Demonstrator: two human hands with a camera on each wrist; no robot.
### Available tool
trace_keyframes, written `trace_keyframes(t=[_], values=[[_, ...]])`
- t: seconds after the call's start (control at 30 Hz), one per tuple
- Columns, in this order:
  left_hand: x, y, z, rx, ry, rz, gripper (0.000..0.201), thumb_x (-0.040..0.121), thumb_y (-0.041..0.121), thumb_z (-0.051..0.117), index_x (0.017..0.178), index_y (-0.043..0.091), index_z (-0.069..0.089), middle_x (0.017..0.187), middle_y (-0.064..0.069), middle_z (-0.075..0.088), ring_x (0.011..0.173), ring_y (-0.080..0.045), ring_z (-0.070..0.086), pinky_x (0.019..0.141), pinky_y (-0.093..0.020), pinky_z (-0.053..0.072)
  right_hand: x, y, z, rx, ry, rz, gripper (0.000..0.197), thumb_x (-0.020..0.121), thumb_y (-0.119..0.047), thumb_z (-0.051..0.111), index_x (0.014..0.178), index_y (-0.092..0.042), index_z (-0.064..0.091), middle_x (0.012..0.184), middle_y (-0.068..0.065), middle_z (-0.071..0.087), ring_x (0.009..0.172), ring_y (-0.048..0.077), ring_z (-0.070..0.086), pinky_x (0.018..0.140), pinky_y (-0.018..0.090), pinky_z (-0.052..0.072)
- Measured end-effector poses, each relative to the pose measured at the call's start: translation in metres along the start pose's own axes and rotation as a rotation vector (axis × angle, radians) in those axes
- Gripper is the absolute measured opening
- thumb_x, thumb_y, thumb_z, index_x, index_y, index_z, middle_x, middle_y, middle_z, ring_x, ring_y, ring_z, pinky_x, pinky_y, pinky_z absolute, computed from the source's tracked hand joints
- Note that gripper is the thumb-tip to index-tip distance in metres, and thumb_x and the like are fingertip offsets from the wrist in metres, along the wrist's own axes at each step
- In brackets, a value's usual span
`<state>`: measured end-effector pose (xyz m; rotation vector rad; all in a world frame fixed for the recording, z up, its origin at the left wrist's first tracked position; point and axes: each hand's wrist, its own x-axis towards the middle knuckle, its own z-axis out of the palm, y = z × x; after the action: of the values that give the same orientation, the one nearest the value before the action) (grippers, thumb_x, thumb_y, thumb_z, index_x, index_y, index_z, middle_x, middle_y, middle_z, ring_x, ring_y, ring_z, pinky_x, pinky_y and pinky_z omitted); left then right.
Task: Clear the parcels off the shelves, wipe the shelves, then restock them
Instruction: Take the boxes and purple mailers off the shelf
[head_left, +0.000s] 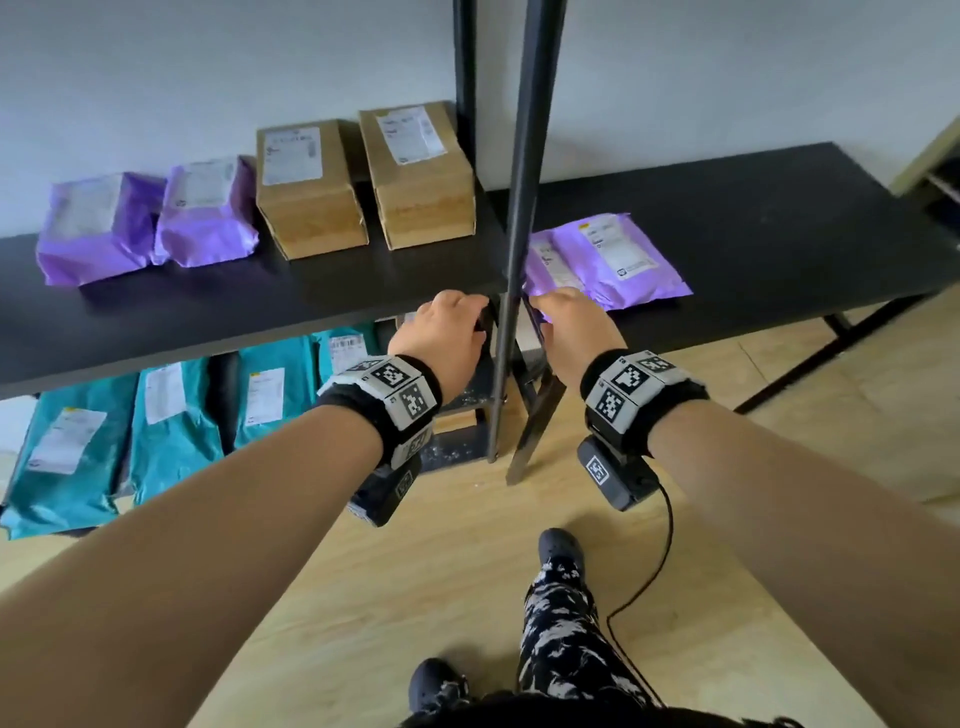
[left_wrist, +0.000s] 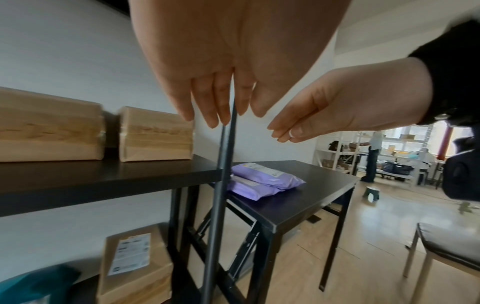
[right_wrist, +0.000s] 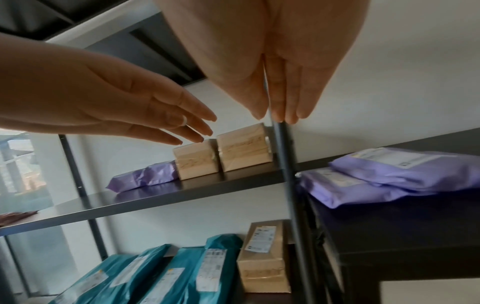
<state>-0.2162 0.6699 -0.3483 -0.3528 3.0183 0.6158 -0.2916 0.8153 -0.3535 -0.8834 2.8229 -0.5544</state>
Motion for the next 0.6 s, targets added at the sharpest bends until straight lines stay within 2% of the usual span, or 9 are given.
trace_keyframes(t=[0.13, 0.27, 0.33, 0.43, 0.5, 0.6], values=[[0.048, 0.047, 0.032, 0.001, -0.066, 0.021, 0.044, 0.095, 0.026, 0.043, 0.139, 0.025, 0.038, 0.139, -0.004, 0.04, 0.128, -0.028, 0.041, 0.099, -0.042, 0.042, 0.023, 0.074, -0.011, -0.024, -0.019, 0.093, 0.042, 0.093, 0.0, 0.044, 0.133, -0.01, 0.049, 0.133, 0.011, 0.05, 0.122, 0.026, 0.048, 0.1, 0.033, 0.039], [0.103, 0.087, 0.066, 0.008, -0.126, -0.048, 0.052, 0.095, 0.028, 0.046, 0.144, 0.023, 0.031, 0.145, -0.005, 0.032, 0.133, -0.028, 0.035, 0.106, -0.038, 0.034, 0.062, 0.151, -0.016, -0.004, -0.039, 0.145, 0.043, 0.094, -0.008, 0.045, 0.136, -0.015, 0.046, 0.137, 0.009, 0.045, 0.124, 0.029, 0.046, 0.097, 0.037, 0.043], [0.13, 0.1, 0.083, 0.021, -0.162, -0.093, 0.056, 0.093, 0.03, 0.05, 0.144, 0.023, 0.029, 0.147, -0.005, 0.028, 0.135, -0.028, 0.031, 0.108, -0.039, 0.034, 0.082, 0.183, -0.018, -0.012, -0.069, 0.148, 0.046, 0.093, -0.014, 0.049, 0.138, -0.019, 0.044, 0.142, 0.007, 0.04, 0.128, 0.029, 0.039, 0.101, 0.038, 0.04], [0.164, 0.11, 0.105, 0.078, -0.199, -0.162, 0.064, 0.091, 0.032, 0.053, 0.146, 0.022, 0.022, 0.153, -0.006, 0.015, 0.141, -0.03, 0.018, 0.11, -0.041, 0.03, 0.109, 0.218, -0.015, -0.12, -0.205, 0.106, 0.059, 0.089, -0.03, 0.056, 0.143, -0.029, 0.032, 0.151, 0.005, 0.024, 0.136, 0.031, 0.023, 0.108, 0.043, 0.031], [0.182, 0.111, 0.118, 0.112, -0.223, -0.22, 0.07, 0.09, 0.033, 0.054, 0.148, 0.024, 0.015, 0.156, -0.007, 0.006, 0.144, -0.032, 0.006, 0.113, -0.043, 0.023, 0.126, 0.233, -0.009, -0.199, -0.312, 0.069, 0.07, 0.086, -0.044, 0.058, 0.146, -0.038, 0.021, 0.157, 0.001, 0.006, 0.142, 0.036, 0.007, 0.113, 0.052, 0.019], [0.2, 0.11, 0.133, 0.177, -0.281, -0.295, 0.084, 0.086, 0.042, 0.059, 0.149, 0.025, 0.005, 0.157, -0.007, -0.004, 0.144, -0.037, -0.001, 0.115, -0.047, 0.018, 0.146, 0.245, 0.003, -0.242, -0.427, -0.004, 0.082, 0.081, -0.055, 0.061, 0.145, -0.048, 0.01, 0.157, -0.002, -0.015, 0.142, 0.04, -0.011, 0.112, 0.063, 0.008]])
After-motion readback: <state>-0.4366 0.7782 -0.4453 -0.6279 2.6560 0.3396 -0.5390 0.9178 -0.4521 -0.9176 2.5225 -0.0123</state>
